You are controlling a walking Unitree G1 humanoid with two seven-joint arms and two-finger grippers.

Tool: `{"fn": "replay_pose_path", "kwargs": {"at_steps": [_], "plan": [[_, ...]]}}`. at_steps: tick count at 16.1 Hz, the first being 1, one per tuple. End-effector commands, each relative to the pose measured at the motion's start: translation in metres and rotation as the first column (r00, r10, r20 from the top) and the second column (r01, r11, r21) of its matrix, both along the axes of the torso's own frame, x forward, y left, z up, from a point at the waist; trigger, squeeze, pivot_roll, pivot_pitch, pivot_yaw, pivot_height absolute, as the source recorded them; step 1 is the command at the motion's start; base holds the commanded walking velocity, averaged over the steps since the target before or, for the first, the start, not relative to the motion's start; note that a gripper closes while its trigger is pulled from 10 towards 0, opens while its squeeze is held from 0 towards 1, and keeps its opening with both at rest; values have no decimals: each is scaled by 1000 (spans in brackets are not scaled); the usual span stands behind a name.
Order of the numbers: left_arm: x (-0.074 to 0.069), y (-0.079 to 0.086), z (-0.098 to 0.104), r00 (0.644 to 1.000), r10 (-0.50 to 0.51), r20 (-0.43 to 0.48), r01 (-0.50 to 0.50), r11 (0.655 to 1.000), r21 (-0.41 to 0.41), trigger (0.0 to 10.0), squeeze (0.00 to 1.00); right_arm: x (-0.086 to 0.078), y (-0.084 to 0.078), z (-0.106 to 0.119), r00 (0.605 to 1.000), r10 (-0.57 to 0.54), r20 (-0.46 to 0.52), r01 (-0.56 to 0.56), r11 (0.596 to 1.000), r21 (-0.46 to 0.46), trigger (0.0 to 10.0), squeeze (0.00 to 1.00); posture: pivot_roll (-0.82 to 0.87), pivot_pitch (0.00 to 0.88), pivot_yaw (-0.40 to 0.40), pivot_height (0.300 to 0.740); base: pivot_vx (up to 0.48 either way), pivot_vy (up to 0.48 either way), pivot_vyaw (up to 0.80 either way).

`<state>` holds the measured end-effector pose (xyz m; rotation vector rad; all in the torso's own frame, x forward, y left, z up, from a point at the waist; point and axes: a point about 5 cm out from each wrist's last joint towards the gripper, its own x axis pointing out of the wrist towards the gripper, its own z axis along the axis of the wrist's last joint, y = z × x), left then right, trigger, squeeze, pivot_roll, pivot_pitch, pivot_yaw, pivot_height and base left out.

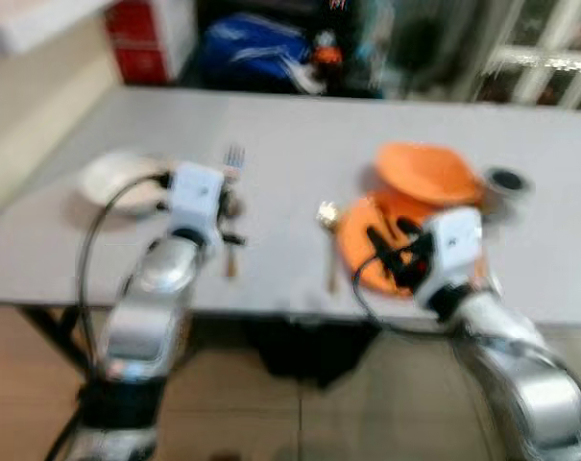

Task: Setting the table

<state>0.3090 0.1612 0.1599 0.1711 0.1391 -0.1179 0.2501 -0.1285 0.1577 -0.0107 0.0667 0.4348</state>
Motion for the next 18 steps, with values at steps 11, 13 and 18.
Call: {"fn": "replay_pose_path", "kwargs": {"at_steps": [11, 13, 18], "plan": [[-6, -4, -25, 988, -6, -152, 13, 999, 44, 10000, 0, -14, -8, -1, 998, 24, -52, -25, 1000, -14, 10000, 0, -33, 56, -39, 740, 107, 0, 0], [-3, -6, -30, 982, 7, -190, -7, 1000, 2, 10000, 0, -15, -8, -1, 997, 41, -66, -42, 999, -12, 10000, 0, -37, 63, -49, 740, 0, 0, 0], [12, 3, -44, 969, 57, -242, -50, 998, 33, 10000, 0, -34, 11, 0, 957, 268, -115, -270, 963, -6, 10000, 0, -53, 70, -50, 740, 0, 0, 0]]}}
